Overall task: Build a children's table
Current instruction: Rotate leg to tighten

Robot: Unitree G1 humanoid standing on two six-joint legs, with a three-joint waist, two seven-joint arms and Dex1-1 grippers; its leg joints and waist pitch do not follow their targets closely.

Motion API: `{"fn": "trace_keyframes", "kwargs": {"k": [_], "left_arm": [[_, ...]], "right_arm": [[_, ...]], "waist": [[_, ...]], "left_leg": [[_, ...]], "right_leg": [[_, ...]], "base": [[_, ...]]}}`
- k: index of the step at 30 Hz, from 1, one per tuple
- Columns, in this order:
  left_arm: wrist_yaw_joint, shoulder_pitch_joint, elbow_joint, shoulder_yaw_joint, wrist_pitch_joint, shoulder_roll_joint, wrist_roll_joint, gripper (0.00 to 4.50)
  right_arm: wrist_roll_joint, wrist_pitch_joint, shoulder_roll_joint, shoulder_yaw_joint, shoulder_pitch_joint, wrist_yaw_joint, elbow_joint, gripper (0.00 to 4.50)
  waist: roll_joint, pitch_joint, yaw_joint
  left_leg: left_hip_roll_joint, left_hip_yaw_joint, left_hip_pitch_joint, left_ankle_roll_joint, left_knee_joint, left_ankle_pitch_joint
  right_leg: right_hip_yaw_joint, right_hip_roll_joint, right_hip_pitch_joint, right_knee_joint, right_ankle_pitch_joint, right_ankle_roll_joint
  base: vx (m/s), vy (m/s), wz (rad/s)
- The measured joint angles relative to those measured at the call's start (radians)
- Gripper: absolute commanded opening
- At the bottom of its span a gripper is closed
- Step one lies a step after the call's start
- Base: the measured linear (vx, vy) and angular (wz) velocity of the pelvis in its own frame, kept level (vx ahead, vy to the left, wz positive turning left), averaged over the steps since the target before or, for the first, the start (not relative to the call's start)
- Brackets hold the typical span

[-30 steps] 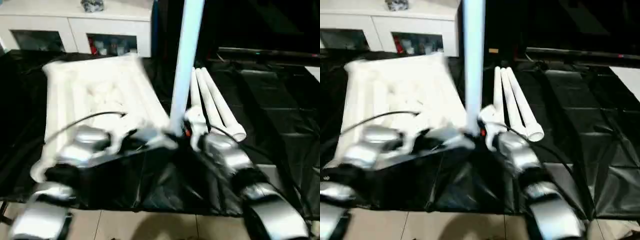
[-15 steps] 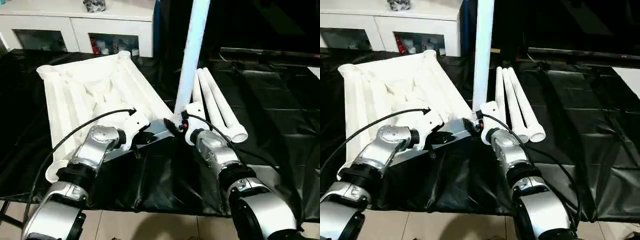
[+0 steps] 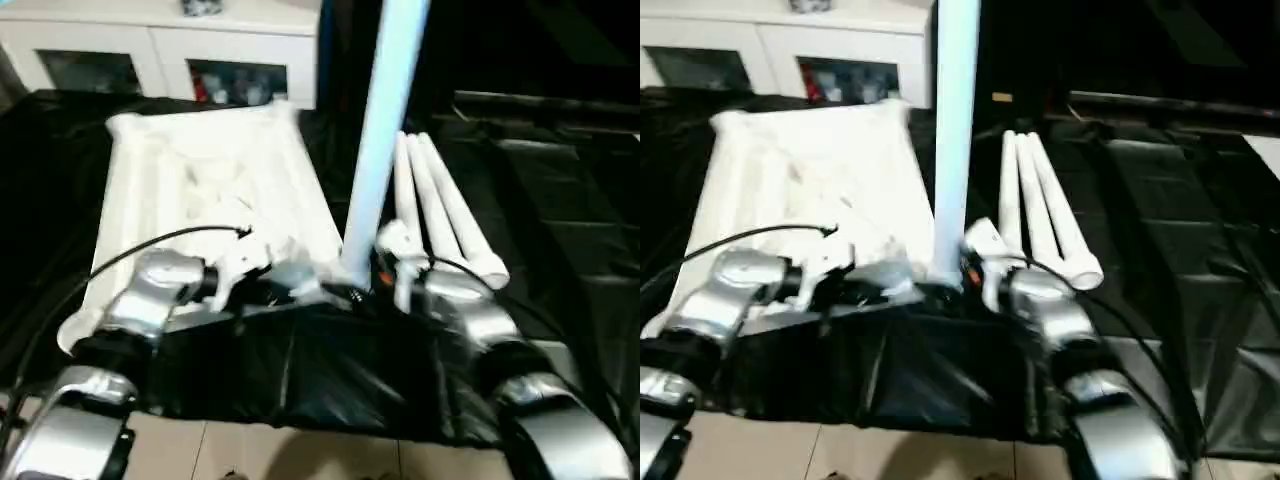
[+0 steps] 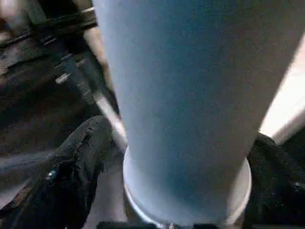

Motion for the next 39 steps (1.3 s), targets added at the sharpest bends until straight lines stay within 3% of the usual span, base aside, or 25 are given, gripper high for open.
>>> {"fn": "trace_keyframes", "kwargs": {"k": [5,7,16,18,22,28,32,34,37,39], "left_arm": [[-0.07,0.008,0.003,-0.012,-0.024,0.021,-0.011,0.0],[-0.088,0.009,0.004,-0.013,-0.027,0.025,-0.011,0.0],[-0.108,0.013,0.003,-0.015,-0.018,0.025,-0.022,0.0],[-0.076,0.013,0.005,-0.007,-0.004,0.023,-0.021,0.0],[0.106,0.002,0.014,0.028,0.046,-0.023,0.01,0.0],[0.35,-0.021,0.019,0.042,0.128,-0.133,0.055,0.0],[0.42,-0.023,0.009,0.039,0.139,-0.172,0.081,0.0],[0.422,-0.023,0.007,0.033,0.139,-0.173,0.084,0.0],[0.422,-0.023,0.006,0.033,0.139,-0.173,0.087,0.0],[0.418,-0.023,0.006,0.033,0.138,-0.17,0.087,0.0]], "right_arm": [[-0.004,0.022,-0.042,0.036,0.028,0.109,-0.066,3.84],[-0.006,0.034,-0.047,0.044,0.037,0.126,-0.085,3.58],[0.004,0.079,-0.036,0.037,0.055,0.112,-0.119,2.9],[-0.001,0.074,-0.01,0.015,0.053,0.05,-0.098,2.82],[-0.029,0.051,0.071,-0.039,-0.005,-0.255,0.008,2.74],[-0.06,0.053,0.163,-0.08,-0.093,-0.674,0.145,2.72],[-0.078,0.018,0.201,-0.112,-0.111,-0.813,0.195,2.72],[-0.08,-0.006,0.205,-0.117,-0.118,-0.818,0.216,3.42],[-0.075,-0.017,0.209,-0.127,-0.128,-0.799,0.24,3.44],[-0.075,-0.025,0.209,-0.13,-0.132,-0.788,0.245,3.83]], "waist": [[0.0,0.0,0.003],[0.0,0.0,0.003],[0.0,0.0,0.002],[0.0,0.0,0.0],[0.0,0.0,-0.028],[0.002,-0.001,-0.033],[0.004,-0.003,-0.032],[0.004,-0.003,-0.032],[0.004,-0.003,-0.032],[0.004,-0.003,-0.032]], "left_leg": [[0.0,0.0,0.003,0.0,0.0,0.0],[0.0,0.0,0.004,0.0,0.0,0.0],[0.0,0.0,0.004,0.0,0.0,0.0],[0.0,0.0,0.005,-0.001,0.0,0.0],[0.0,-0.001,0.006,-0.004,0.002,0.003],[-0.001,-0.002,0.015,-0.004,0.002,0.003],[-0.002,-0.002,0.016,-0.004,0.001,0.003],[-0.002,-0.002,0.016,-0.004,0.0,0.003],[-0.002,-0.002,0.016,-0.004,0.0,0.003],[-0.002,-0.002,0.015,-0.004,0.0,0.003]], "right_leg": [[0.0,0.0,0.004,0.0,0.0,0.0],[0.0,0.0,0.004,0.0,0.0,0.0],[0.0,0.0,0.004,0.0,-0.001,0.001],[0.0,0.0,0.005,0.001,0.0,0.001],[0.001,0.0,0.005,0.001,-0.003,0.005],[0.001,0.0,0.009,0.0,-0.003,0.005],[0.002,-0.001,0.01,0.0,-0.004,0.006],[0.002,-0.001,0.01,0.0,-0.004,0.006],[0.001,-0.001,0.01,0.0,-0.004,0.006],[0.002,-0.001,0.01,0.0,-0.004,0.006]], "base": [[0.0,0.0,0.0],[0.0,0.0,0.0],[0.0,0.0,0.0],[0.0,0.0,0.0],[0.0,0.0,0.0],[0.0,0.0,0.0],[0.0,0.0,0.0],[0.0,0.0,0.0],[0.0,0.0,0.0],[0.0,0.0,0.0]]}}
